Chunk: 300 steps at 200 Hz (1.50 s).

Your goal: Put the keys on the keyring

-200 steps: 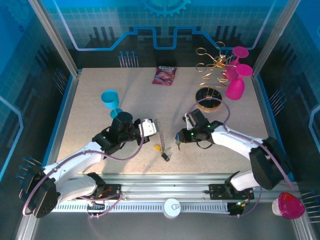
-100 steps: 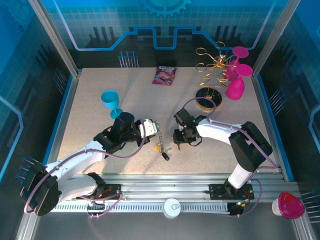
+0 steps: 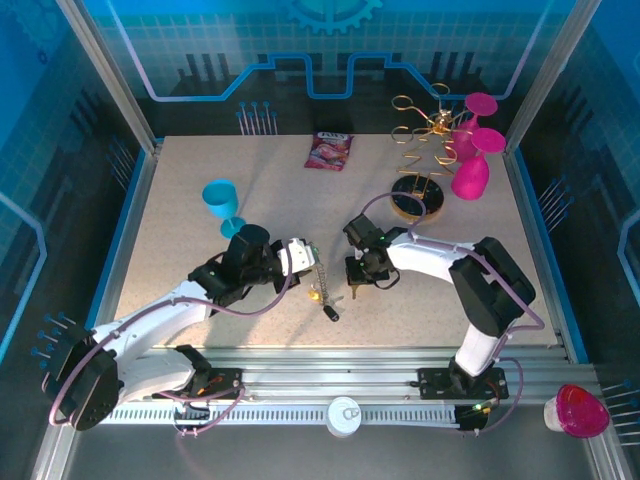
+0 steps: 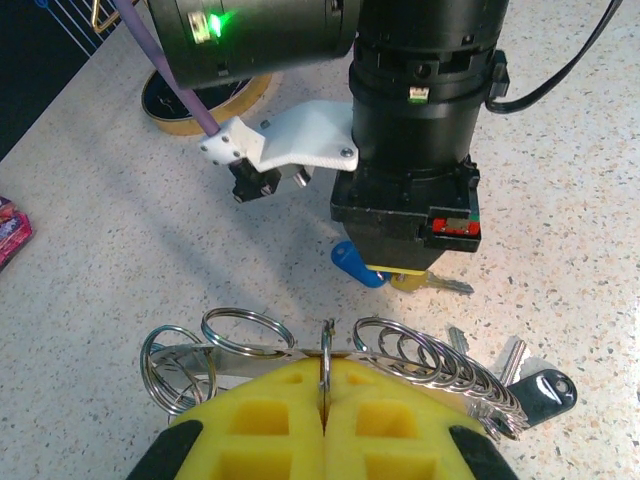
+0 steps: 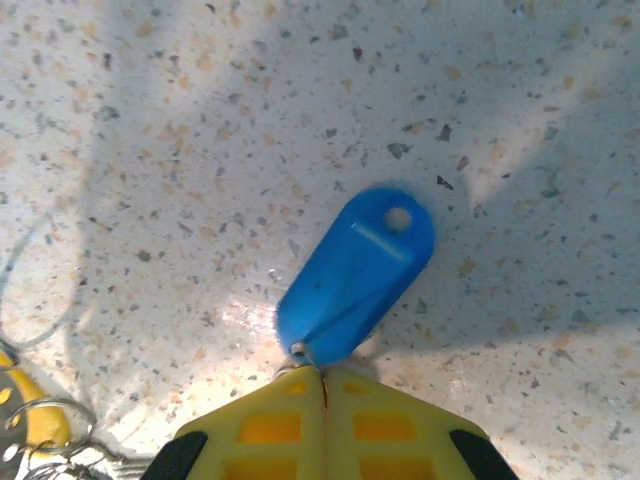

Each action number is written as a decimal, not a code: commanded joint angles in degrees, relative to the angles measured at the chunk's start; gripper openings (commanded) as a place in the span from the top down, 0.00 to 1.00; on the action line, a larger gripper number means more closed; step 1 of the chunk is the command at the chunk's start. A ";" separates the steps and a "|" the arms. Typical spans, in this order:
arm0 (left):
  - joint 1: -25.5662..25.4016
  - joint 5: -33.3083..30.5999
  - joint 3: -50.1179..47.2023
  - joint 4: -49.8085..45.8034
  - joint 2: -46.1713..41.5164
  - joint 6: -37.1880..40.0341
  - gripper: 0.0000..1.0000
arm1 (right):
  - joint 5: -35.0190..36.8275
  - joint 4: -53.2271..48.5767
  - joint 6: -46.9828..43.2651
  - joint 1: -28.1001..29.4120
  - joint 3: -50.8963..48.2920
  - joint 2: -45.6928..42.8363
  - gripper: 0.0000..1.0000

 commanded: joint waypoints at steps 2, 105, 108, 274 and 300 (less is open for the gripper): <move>-0.22 1.08 1.36 0.81 0.56 0.70 1.00 | 1.13 -2.59 -2.36 0.23 -1.70 -4.44 1.00; -0.20 1.78 1.72 0.63 1.43 0.90 1.00 | -1.69 -8.17 -5.70 0.85 -1.64 -5.69 1.00; -0.23 1.76 1.65 0.71 1.37 0.94 1.00 | -1.60 -8.01 -5.66 0.87 -1.33 -5.23 1.00; -0.25 1.77 0.88 1.48 1.22 1.69 1.00 | -1.47 -6.06 -5.74 -0.12 1.70 0.07 0.79; -0.19 1.77 0.87 1.44 1.27 1.73 1.00 | -0.99 -7.26 -6.11 -0.14 1.97 0.18 0.80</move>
